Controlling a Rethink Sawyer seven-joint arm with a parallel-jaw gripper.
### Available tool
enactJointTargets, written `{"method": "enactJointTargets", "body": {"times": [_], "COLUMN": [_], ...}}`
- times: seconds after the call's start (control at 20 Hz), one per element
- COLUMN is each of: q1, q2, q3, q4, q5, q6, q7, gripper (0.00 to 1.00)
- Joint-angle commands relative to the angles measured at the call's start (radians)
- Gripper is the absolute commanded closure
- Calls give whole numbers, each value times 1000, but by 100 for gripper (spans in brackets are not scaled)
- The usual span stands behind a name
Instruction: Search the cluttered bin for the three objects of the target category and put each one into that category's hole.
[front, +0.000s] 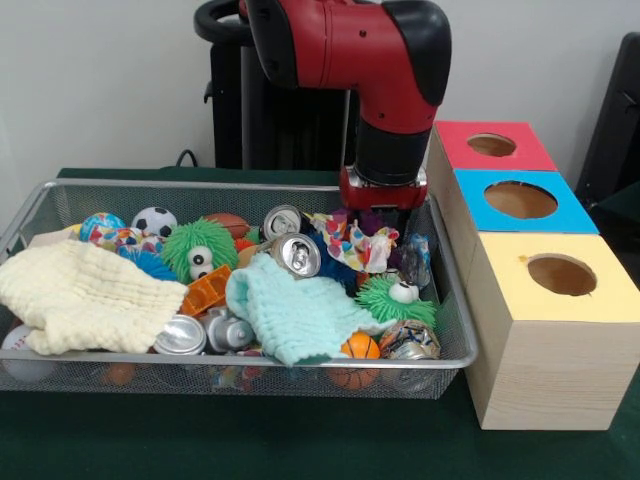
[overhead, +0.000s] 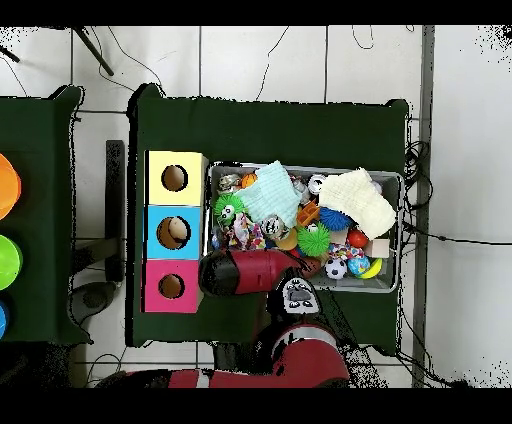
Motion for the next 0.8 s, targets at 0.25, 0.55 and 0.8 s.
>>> {"method": "enactJointTargets", "body": {"times": [0.25, 0.55, 0.8], "q1": [1, -6, -21], "q2": [51, -33, -116], "q3": [78, 67, 62], "q4": [-51, 16, 100], "q5": [-25, -29, -34], "q6": [-5, 20, 28], "q7": [73, 74, 76], "gripper": [0, 0, 0]}}
